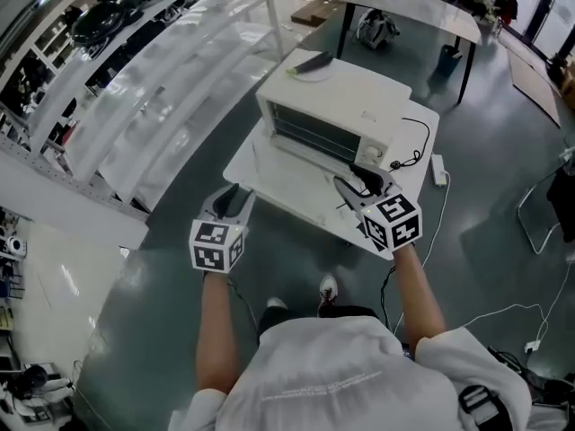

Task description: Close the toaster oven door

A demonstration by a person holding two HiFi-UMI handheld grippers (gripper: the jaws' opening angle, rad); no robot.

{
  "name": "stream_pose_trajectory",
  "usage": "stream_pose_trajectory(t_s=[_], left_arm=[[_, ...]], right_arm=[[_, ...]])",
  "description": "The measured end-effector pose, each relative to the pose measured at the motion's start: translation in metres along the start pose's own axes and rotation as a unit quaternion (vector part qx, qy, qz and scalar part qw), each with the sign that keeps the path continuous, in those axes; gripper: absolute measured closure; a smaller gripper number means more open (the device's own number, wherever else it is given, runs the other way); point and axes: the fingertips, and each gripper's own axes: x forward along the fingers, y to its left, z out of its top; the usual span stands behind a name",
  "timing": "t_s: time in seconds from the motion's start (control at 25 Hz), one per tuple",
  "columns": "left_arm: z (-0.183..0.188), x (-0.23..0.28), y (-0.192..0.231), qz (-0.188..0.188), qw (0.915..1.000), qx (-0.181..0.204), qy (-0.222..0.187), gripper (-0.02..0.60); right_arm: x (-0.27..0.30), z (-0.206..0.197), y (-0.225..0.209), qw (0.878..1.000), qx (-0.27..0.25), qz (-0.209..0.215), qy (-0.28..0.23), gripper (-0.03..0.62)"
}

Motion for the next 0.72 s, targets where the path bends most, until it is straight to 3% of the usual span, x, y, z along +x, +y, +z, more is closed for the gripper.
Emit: stream_pose_trajectory(t_s=[0.32, 0.72], left_arm=[[-0.04, 0.05, 0.034, -0.052, 0.998, -0.019, 0.029, 0.43], [-0.117, 0.112, 0.112, -0.148, 0.9841, -0.001, 0.099, 0.43]], right_arm=[[0.022, -0.038, -0.004, 0.996, 0.061, -0.061, 0.034, 0.416], [0.049, -0.095, 0.021, 0.97, 0.145, -0.181, 0.076, 0.416]])
